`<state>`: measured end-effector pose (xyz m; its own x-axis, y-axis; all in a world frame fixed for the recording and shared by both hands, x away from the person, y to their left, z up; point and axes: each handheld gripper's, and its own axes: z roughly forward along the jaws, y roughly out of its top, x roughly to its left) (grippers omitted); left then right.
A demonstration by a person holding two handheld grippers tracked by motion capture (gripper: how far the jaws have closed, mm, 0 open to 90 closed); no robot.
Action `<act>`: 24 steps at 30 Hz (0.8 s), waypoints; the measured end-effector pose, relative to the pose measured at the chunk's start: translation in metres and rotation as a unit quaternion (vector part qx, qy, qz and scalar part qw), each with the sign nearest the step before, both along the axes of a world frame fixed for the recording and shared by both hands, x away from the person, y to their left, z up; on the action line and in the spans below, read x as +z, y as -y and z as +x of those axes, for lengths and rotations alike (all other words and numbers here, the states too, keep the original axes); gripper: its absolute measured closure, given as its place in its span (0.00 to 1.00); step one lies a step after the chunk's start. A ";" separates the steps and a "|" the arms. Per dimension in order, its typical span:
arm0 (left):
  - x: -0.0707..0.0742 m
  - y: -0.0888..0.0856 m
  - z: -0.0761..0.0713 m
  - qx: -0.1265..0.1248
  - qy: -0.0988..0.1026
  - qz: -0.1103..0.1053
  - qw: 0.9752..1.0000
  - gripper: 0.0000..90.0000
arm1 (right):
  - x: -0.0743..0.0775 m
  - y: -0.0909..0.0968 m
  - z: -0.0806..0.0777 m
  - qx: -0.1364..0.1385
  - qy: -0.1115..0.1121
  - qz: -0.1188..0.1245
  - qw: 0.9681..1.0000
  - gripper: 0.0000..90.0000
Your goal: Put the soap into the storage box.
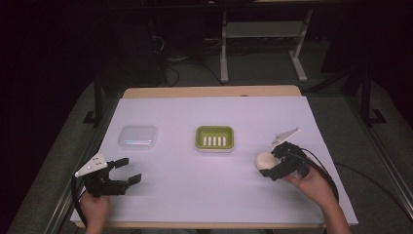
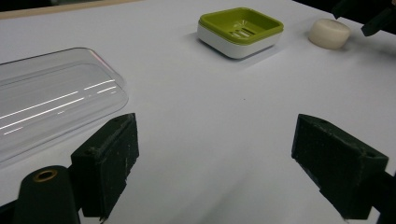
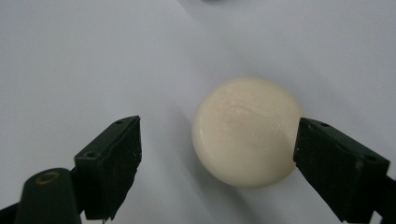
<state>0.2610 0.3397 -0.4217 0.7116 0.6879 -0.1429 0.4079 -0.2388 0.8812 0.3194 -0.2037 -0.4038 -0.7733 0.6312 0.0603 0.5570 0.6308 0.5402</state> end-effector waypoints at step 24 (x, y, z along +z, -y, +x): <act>0.000 0.001 0.000 -0.002 0.000 0.001 1.000 0.16 | -0.022 -0.004 0.017 -0.020 -0.008 -0.027 0.999 0.16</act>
<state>0.2614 0.3388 -0.4219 0.7137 0.6859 -0.1419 0.4072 -0.2415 0.8808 0.3366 -0.1995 -0.4260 -0.7462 0.6647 0.0375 0.5907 0.6351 0.4977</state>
